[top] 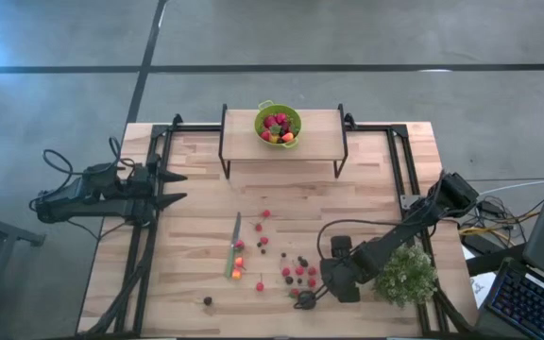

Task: Pick & Place Fruit
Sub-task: Put the pear into the green colander on the shelf

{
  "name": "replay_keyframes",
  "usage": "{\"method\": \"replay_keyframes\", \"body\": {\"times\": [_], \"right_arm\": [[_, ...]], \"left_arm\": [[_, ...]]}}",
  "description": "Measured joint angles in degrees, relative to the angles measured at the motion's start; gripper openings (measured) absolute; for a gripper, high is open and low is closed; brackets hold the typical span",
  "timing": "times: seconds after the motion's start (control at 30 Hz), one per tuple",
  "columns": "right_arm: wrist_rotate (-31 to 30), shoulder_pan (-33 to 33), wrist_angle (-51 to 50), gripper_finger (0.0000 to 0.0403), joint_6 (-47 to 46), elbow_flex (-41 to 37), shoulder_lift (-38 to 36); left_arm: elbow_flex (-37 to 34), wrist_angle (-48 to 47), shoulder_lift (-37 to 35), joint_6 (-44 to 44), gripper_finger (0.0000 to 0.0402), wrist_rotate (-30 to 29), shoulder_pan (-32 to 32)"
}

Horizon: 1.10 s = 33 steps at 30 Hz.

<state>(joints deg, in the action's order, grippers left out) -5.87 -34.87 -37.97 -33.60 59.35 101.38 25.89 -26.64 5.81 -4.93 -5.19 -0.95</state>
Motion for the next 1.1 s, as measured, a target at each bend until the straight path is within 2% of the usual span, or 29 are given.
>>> {"method": "replay_keyframes", "body": {"times": [0.57, 0.93, 1.1], "right_arm": [[0.6, 0.0, 4.4, 0.0186, -0.9, -2.3, 0.0], [3.3, 0.0, 4.3, 0.0126, -0.8, -2.3, 0.0], [3.3, 0.0, 4.4, 0.0115, -0.7, -2.3, 0.0]], "left_arm": [[0.0, 0.0, 0.0, 0.0, 0.0241, 0.0, 0.0], [0.0, 0.0, 0.0, 0.0, 0.0241, 0.0, 0.0], [0.0, 0.0, 0.0, 0.0, 0.0241, 0.0, 0.0]]}}
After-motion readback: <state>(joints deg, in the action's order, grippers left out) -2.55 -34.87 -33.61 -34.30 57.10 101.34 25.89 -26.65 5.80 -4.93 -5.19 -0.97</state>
